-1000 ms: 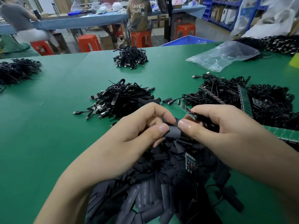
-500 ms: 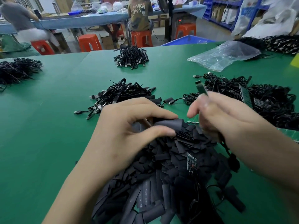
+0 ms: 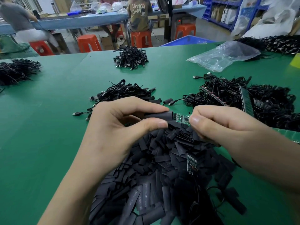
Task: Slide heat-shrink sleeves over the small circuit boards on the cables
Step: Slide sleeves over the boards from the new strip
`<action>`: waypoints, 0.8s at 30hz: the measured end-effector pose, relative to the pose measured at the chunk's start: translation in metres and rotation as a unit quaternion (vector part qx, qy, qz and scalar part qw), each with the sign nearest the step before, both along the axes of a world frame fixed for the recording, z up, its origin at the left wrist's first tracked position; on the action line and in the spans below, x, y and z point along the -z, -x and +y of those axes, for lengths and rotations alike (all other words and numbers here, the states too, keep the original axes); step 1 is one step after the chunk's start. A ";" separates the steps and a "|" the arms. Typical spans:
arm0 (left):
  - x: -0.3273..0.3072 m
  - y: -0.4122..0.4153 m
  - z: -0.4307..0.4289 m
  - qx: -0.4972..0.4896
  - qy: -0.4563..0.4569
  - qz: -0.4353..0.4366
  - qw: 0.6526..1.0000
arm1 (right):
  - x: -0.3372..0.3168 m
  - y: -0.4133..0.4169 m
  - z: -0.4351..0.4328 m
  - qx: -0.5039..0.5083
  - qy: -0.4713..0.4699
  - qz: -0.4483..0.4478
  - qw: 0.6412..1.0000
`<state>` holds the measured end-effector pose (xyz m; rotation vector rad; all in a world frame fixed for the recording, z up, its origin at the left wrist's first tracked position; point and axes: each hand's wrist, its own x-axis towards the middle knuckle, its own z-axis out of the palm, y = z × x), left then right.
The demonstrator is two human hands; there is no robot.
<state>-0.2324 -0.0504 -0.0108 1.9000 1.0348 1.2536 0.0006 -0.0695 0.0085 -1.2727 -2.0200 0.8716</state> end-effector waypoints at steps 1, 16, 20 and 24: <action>0.000 0.000 0.000 -0.001 0.001 0.001 1.000 | -0.001 0.000 -0.001 -0.002 0.006 -0.001 1.000; -0.008 -0.006 -0.008 -0.010 -0.034 0.050 0.998 | -0.003 -0.002 -0.001 -0.006 0.026 -0.015 1.000; -0.011 -0.007 -0.010 -0.036 -0.087 0.147 0.985 | -0.002 -0.001 -0.002 0.015 0.012 -0.043 0.999; -0.015 -0.007 -0.013 -0.045 -0.102 0.198 0.974 | -0.002 0.002 -0.001 0.018 0.000 -0.061 0.998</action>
